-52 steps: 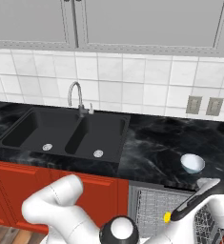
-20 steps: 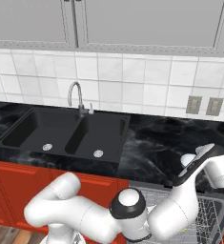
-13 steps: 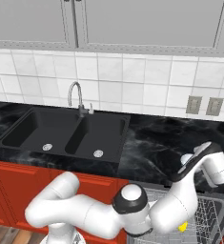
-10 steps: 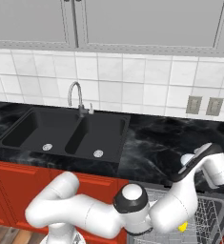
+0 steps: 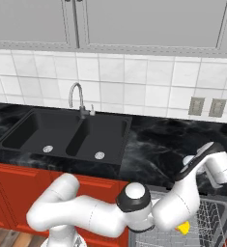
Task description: Pick up the cup and bowl from the counter, place them in the dishwasher, and close the dishwasher door.
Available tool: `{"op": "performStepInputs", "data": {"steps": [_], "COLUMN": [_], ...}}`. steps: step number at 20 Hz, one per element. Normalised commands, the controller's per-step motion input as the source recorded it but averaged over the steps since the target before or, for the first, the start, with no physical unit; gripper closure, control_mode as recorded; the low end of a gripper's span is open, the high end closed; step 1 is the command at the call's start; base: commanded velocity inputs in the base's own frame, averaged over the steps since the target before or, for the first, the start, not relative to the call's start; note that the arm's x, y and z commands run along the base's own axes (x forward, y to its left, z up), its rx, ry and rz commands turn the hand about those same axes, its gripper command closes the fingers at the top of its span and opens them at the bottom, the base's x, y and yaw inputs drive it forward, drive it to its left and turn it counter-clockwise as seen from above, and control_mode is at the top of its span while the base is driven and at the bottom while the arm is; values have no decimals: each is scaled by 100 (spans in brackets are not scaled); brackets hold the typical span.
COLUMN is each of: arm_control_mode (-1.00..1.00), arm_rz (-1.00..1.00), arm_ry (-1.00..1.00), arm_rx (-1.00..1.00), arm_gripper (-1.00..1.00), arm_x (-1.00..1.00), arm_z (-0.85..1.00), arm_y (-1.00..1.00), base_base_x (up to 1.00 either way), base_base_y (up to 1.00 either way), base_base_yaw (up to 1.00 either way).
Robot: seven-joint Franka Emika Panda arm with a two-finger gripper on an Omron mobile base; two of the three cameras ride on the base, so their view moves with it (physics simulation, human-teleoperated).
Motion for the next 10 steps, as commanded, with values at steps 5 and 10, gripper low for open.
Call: {"op": "performStepInputs", "data": {"steps": [5,10], "arm_control_mode": [-100,-100], "arm_rz": [0,0], "arm_ry": [0,0], "arm_rx": [0,0], "arm_gripper": [100,100], "arm_x": [3,-15], "arm_z": [-16,-6], "arm_y": [-3,-10], "base_base_x": [0,0], "base_base_y": [0,0], "base_base_yaw": [0,0]}}
